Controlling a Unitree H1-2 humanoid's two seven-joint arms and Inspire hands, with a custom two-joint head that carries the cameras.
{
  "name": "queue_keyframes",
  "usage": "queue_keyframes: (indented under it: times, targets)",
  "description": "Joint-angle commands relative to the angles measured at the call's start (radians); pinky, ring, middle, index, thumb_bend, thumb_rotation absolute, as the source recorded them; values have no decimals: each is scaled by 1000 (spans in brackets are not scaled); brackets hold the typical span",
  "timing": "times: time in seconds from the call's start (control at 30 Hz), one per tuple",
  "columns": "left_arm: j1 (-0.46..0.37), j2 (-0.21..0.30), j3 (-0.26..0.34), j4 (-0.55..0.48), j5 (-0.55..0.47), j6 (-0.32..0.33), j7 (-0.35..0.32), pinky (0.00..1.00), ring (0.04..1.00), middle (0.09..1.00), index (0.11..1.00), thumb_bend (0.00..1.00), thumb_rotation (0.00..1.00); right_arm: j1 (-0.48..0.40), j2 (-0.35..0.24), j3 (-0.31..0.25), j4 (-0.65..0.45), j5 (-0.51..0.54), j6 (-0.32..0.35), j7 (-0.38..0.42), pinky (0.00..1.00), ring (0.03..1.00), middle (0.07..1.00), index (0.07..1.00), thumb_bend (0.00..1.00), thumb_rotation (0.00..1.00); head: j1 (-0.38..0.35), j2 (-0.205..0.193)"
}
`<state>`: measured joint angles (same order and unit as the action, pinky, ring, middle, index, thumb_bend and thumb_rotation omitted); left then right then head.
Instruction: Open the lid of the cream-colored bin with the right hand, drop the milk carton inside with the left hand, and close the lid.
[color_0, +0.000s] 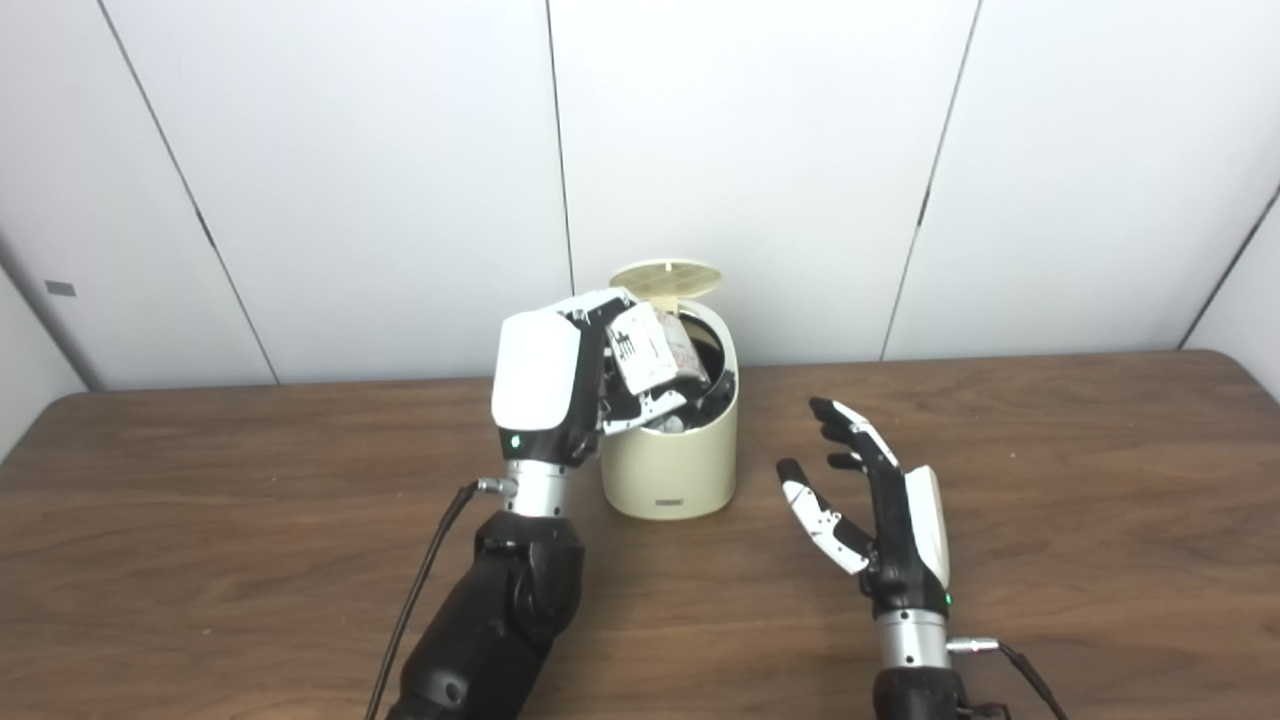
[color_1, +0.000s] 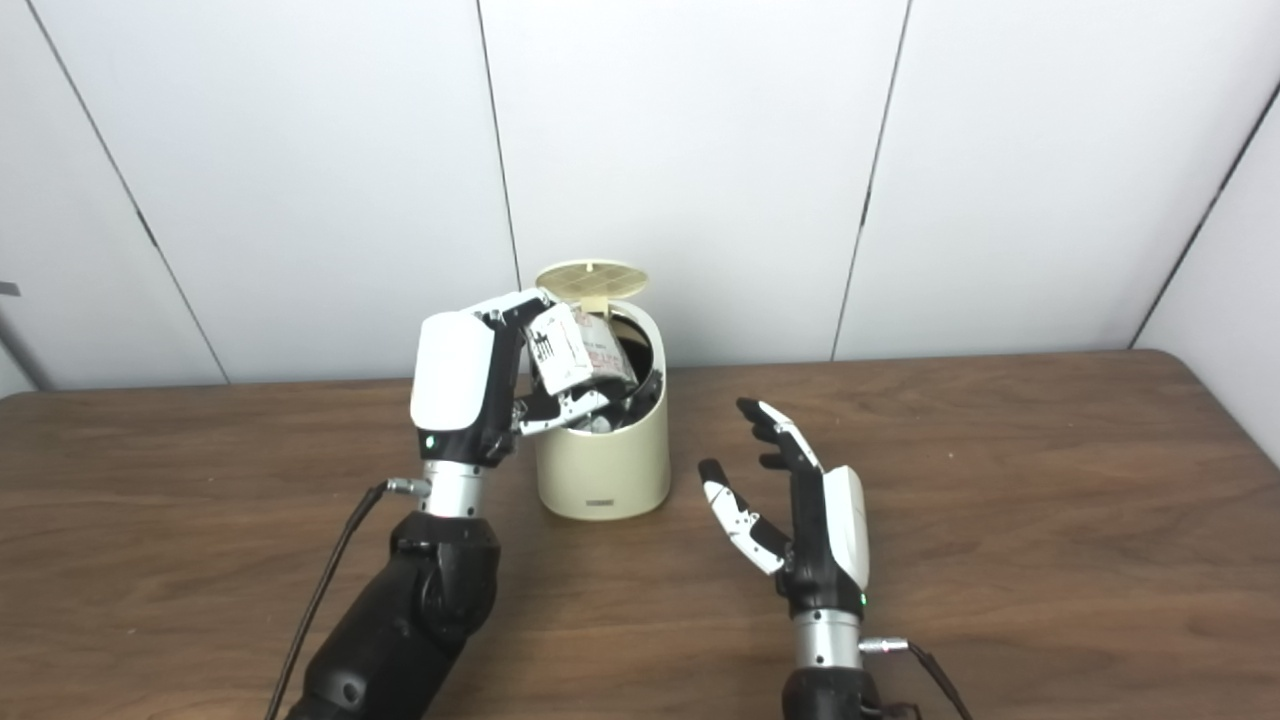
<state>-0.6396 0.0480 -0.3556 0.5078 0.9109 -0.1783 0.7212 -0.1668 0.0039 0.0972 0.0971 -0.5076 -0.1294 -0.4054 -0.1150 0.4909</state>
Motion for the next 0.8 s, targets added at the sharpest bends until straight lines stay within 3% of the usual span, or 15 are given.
queue_keyframes:
  times: [0.0, 0.13, 0.23, 0.63, 0.77]
  targets:
    - [-76, 19, -22, 5, 60, -19, 87, 426, 416, 457, 508, 520, 0, 32, 20, 14, 36, -2, -35, -16, 681, 783, 800, 786, 211, 509, -1, 1]
    - [-98, 46, -71, 58, 112, -35, 168, 444, 388, 453, 510, 520, 0, 33, 20, 16, 35, -3, -35, -14, 678, 783, 798, 784, 210, 528, -2, 3]
    - [-104, 44, -80, 81, 103, -44, 193, 456, 379, 451, 509, 521, 0, 33, 22, 18, 33, -7, -35, -15, 675, 781, 796, 782, 206, 524, -6, 5]
    - [-91, 32, -69, 89, 36, -42, 157, 420, 401, 458, 504, 521, 0, 33, 20, 19, 31, -8, -30, -14, 682, 787, 801, 789, 210, 526, -4, 5]
    - [-93, 42, -78, 84, 37, -48, 147, 414, 402, 456, 507, 521, 0, 31, 18, 21, 38, -2, -49, -16, 678, 787, 800, 787, 210, 460, -4, 5]
